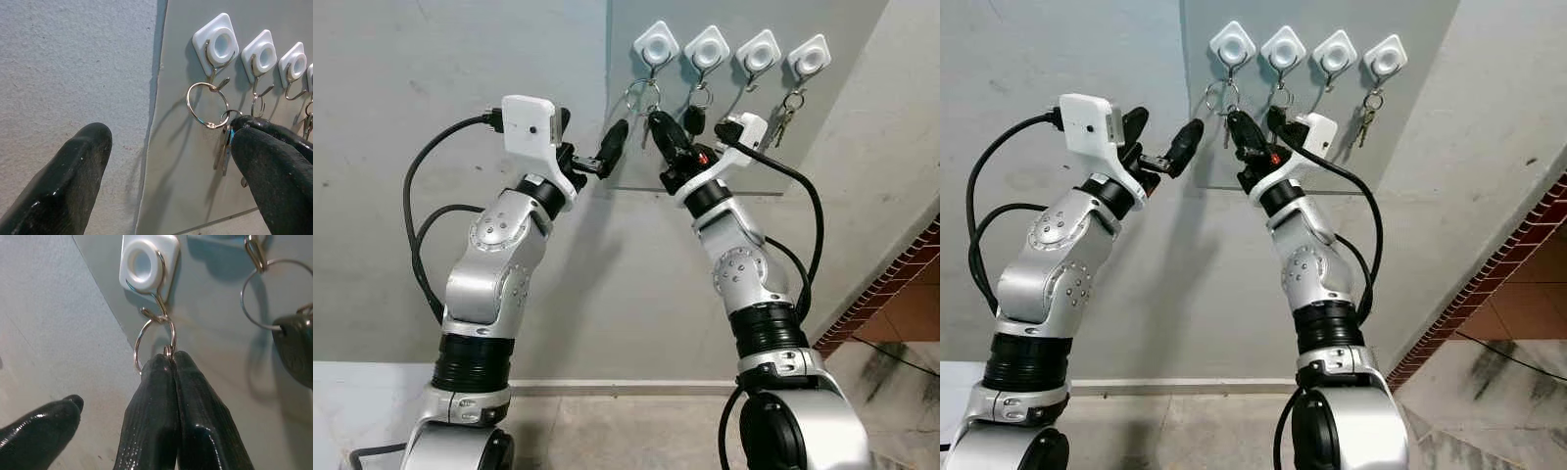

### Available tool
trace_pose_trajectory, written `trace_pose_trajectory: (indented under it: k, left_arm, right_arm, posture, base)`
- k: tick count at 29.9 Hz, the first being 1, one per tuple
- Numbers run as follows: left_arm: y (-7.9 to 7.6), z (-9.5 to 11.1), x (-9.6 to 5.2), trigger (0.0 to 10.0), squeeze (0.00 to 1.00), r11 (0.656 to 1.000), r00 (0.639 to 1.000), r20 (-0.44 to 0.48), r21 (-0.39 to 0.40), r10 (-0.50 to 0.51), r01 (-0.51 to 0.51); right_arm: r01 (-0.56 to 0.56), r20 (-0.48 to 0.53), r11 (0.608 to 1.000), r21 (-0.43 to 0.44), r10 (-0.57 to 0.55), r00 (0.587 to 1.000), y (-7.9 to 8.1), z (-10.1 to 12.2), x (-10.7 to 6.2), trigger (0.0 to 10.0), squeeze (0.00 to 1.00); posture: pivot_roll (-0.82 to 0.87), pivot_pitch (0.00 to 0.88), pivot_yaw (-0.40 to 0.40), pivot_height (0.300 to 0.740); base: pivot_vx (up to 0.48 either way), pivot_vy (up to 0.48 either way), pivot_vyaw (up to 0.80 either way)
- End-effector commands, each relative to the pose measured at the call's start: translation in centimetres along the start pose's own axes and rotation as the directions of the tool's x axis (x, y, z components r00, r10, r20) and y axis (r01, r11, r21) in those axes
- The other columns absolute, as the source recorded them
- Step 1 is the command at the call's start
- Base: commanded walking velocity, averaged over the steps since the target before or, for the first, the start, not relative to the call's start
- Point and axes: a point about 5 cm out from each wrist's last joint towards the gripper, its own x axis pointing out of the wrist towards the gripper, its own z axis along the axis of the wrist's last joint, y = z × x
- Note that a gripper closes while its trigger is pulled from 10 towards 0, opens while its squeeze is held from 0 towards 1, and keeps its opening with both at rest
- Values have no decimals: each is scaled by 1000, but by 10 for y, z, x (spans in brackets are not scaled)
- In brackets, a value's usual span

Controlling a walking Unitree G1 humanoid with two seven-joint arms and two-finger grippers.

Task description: Hang keys on a hook

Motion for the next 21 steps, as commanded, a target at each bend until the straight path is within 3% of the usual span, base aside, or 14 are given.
trace_pose_trajectory:
  k: [1,6,7,8,17,21]
  left_arm:
    - [-2,10,3,10000,0,1000,999,31,1,-10,10]
    - [-1,11,2,10000,0,1000,999,32,-1,-6,6]
    - [-1,11,2,10000,0,1000,999,32,-1,-5,5]
    - [-1,11,2,10000,0,1000,999,32,-2,-4,4]
    - [0,7,1,10000,0,1000,1000,22,-3,4,-4]
    - [2,-8,-2,10000,0,999,999,-22,12,36,-35]
  right_arm:
    - [6,24,1000,0,-6,1000,0,7,1,10000,0]
    - [1,25,1000,5,-1,1000,1,6,-1,10000,0]
    - [1,25,1000,8,-1,1000,1,6,-1,10000,831]
    - [2,25,1000,10,-3,1000,1,5,-1,10000,1000]
    - [5,36,1000,-21,-5,999,-1,7,-5,10000,1000]
    - [26,25,998,-54,-25,999,-6,3,-12,10000,1000]
  posture:
    - [48,13,-44,740]
    - [52,13,-46,740]
    - [52,13,-46,740]
    - [52,13,-46,740]
    - [50,20,-43,740]
    - [50,23,-43,740]
  base:
    - [0,0,0]
    - [0,0,0]
    - [0,0,0]
    - [0,0,0]
    - [0,0,0]
    - [0,0,0]
